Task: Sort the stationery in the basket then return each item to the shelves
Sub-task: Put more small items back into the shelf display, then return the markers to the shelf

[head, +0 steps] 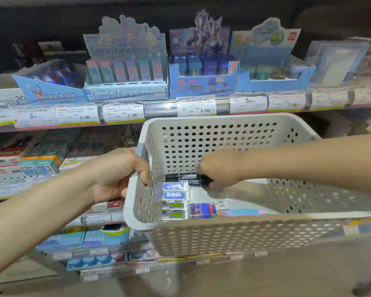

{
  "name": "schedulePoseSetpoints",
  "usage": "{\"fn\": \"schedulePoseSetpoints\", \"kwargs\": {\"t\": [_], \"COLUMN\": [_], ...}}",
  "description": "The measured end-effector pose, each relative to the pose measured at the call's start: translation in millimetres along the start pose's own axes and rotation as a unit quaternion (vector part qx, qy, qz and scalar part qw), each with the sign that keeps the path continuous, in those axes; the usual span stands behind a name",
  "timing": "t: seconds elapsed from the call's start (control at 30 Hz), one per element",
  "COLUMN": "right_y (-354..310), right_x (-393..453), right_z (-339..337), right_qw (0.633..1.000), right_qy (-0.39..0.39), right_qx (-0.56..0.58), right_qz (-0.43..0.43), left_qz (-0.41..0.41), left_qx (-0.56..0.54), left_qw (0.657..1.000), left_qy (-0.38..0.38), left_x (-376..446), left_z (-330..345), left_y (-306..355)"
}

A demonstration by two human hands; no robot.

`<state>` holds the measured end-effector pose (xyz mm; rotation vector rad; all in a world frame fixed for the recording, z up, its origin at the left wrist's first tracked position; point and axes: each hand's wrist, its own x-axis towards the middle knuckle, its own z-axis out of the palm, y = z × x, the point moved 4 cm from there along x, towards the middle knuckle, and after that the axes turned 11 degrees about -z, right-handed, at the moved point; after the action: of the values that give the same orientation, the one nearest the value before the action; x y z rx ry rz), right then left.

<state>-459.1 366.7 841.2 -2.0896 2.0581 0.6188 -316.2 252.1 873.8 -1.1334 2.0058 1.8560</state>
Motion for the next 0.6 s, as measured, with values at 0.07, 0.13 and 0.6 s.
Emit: {"fn": "schedulePoseSetpoints", "kwargs": {"t": [0.07,0.13,0.6], "right_y": [4,5,30], "right_x": [8,12,-20], "right_z": [24,36,75], "right_qw": [0.999,0.998,0.978], "right_qy": [-0.026,-0.036,-0.137], "right_qx": [-0.012,-0.021,-0.097], "right_qz": [0.029,0.055,0.127], "left_qz": [0.002,0.002,0.014], "left_qx": [0.005,0.006,0.018], "left_qw": [1.0,1.0,0.998], "left_qy": [-0.013,-0.021,-0.05], "left_x": [4,7,18], "left_z": [6,13,63], "left_y": [-4,-7,20]}}
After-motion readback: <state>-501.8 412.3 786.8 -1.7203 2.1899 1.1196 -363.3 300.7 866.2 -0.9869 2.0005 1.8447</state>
